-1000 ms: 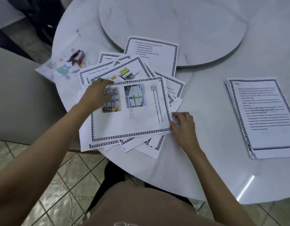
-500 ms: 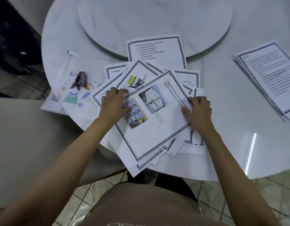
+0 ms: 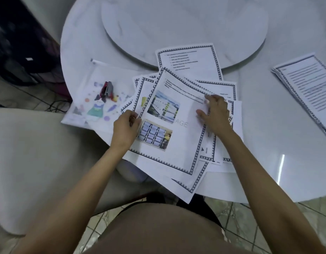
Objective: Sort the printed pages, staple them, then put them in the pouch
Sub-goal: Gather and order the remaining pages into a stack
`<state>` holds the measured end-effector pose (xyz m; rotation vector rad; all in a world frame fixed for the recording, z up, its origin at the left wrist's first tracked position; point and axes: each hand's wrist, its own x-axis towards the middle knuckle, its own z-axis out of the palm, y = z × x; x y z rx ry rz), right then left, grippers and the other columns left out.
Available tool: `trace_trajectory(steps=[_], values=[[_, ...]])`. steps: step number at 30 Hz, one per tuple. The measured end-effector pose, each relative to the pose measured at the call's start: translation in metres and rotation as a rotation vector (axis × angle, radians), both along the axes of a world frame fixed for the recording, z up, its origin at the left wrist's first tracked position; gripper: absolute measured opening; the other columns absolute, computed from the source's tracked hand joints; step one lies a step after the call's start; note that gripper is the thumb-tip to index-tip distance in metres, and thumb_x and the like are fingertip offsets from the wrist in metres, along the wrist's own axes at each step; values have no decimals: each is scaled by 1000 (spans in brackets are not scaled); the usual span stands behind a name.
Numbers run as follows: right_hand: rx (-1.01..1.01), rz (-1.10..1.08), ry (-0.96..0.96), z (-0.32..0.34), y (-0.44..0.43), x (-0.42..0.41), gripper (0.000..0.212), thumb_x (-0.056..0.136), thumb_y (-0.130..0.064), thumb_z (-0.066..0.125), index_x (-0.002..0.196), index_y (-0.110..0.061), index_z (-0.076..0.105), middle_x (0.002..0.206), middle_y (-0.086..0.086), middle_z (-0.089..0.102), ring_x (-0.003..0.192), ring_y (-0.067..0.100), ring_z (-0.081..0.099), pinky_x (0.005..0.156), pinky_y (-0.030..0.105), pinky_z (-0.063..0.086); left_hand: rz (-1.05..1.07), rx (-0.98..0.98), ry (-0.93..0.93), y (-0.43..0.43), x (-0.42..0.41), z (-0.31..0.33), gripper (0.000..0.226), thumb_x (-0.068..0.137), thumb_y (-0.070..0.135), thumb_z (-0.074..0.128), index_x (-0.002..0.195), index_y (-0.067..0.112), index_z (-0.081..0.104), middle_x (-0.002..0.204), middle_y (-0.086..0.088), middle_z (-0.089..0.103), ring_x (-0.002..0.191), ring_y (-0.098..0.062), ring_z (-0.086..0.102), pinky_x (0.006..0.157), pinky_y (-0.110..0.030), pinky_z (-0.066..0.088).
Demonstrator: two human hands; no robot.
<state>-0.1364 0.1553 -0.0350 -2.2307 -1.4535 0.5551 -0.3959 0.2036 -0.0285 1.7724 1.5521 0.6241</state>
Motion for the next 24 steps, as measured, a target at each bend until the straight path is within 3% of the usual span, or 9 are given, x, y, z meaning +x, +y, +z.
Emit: trace_trajectory(steps=[3, 6, 10, 12, 15, 16, 19, 21, 24], values=[[49, 7, 148, 2, -9, -5, 57, 90, -29, 57, 141, -18, 34, 145, 11, 27, 134, 25, 25, 109, 39, 22, 120, -29, -117, -8, -5, 2, 12, 95, 18, 49, 101, 8, 53, 89, -1, 55, 67, -8, 49, 52, -11, 34], [97, -31, 351, 3, -21, -10, 52, 91, -23, 58, 138, -18, 36, 134, 7, 34, 123, 20, 37, 104, 29, 31, 220, -91, -221, -16, -6, -1, 3, 96, 18, 47, 98, 16, 48, 81, 9, 52, 69, 3, 46, 55, -1, 35], [189, -210, 510, 5, -29, -12, 41, 91, -16, 56, 130, -17, 42, 120, 3, 49, 97, 13, 52, 69, 0, 41, 277, -143, -329, -21, -2, 0, 3, 95, 17, 48, 98, 17, 49, 77, 7, 52, 70, -4, 47, 66, -18, 37], [207, -262, 591, 9, -31, -12, 38, 91, -17, 56, 128, -18, 45, 113, 1, 55, 93, 13, 54, 66, 4, 45, 286, -159, -377, -23, 1, 3, 3, 95, 17, 48, 98, 18, 49, 81, -1, 56, 75, -12, 50, 72, -28, 41], [182, -277, 636, 15, -30, -6, 35, 92, -23, 56, 126, -18, 48, 102, -6, 56, 85, 8, 54, 79, 25, 49, 314, -189, -443, -26, 8, 10, 11, 95, 18, 49, 88, 27, 51, 98, -19, 62, 90, -31, 59, 89, -46, 47], [171, -260, 644, 17, -29, -3, 32, 92, -25, 55, 123, -18, 49, 97, -10, 55, 81, 5, 53, 79, 25, 48, 323, -197, -460, -27, 11, 13, 15, 95, 19, 50, 85, 30, 50, 102, -21, 63, 94, -37, 60, 91, -50, 47], [145, -166, 700, 24, -28, 4, 7, 94, -29, 52, 96, -22, 54, 75, -11, 49, 61, 0, 45, 62, 15, 39, 347, -184, -517, -32, 21, 18, 10, 96, 18, 47, 89, 25, 49, 93, -10, 66, 82, -27, 63, 80, -38, 52], [162, -132, 732, 28, -29, 8, 14, 94, -27, 52, 81, -22, 54, 65, -9, 45, 51, -4, 41, 55, 11, 36, 379, -166, -570, -34, 28, 21, 5, 97, 17, 46, 93, 19, 48, 85, -1, 63, 72, -14, 61, 67, -25, 52], [192, -163, 798, 38, -27, 12, 12, 94, -25, 52, 93, -15, 60, 76, -7, 58, 68, -1, 53, 66, 13, 44, 417, -133, -600, -35, 36, 23, 6, 97, 18, 46, 94, 20, 49, 83, 0, 63, 69, -10, 60, 64, -21, 52]])
